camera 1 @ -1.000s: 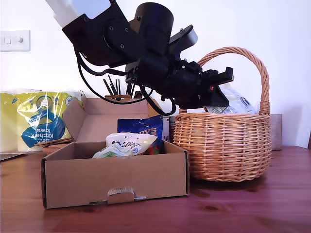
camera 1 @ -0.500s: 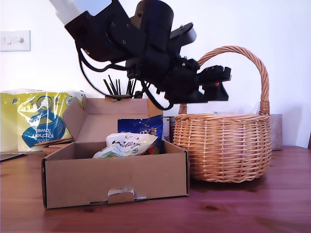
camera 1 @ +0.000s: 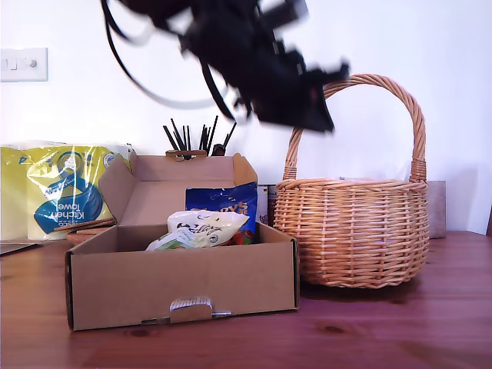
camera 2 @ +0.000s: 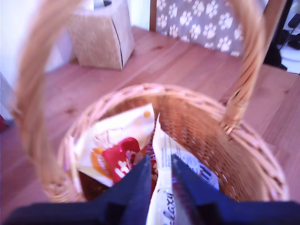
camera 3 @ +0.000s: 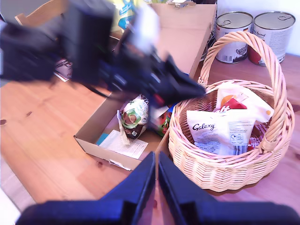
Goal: Move the bags of Easter eggs from the cardboard box on the left into the woven basket on the right side.
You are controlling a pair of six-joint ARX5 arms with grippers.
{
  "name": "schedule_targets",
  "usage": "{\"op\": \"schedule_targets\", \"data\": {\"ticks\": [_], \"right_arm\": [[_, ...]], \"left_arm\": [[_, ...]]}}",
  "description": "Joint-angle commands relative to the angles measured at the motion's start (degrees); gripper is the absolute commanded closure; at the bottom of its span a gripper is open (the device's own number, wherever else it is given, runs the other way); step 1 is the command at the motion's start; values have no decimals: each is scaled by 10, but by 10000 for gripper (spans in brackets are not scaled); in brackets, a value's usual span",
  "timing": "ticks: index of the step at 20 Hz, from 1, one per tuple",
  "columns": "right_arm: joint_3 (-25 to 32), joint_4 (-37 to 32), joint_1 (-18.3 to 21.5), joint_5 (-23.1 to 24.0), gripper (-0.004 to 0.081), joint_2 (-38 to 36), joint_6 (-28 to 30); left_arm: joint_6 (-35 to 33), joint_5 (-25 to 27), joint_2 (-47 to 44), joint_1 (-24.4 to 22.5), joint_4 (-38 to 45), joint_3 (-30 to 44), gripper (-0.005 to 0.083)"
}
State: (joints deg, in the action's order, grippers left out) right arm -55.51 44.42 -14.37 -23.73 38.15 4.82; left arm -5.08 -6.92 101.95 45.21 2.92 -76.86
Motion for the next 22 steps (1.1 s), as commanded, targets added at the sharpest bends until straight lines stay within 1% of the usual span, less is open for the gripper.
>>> {"op": "schedule_targets", "data": {"ticks": [1,3,5,9,11,13,16,19,22], "right_arm": [[-5,-11,-2,4,782,-14,3],[-5,-16,-2,7,782,-27,3],[-4,-17,-2,28,782,-45,3],[7,-19,-2,36,782,-82,2],[16,-19,-2,36,782,-95,1],[28,-19,-2,36,782,-100,1],[42,-17,-2,34,782,-100,1],[48,-18,-2,32,782,-100,2],[48,-19,-2,32,782,-100,2]], "left_arm": [[-3,-2,-24,-4,-37,1,795],[-4,-3,-47,-5,-103,2,795],[-10,-4,-59,-5,-142,8,795],[-10,-24,-80,-5,-169,22,795],[-10,-28,-98,-5,-161,40,795],[-9,-27,-126,-14,-149,72,795],[-5,-27,-179,-46,-146,133,795],[-4,-27,-239,-103,-146,195,795],[-41,-30,-283,-163,-160,238,795]]}}
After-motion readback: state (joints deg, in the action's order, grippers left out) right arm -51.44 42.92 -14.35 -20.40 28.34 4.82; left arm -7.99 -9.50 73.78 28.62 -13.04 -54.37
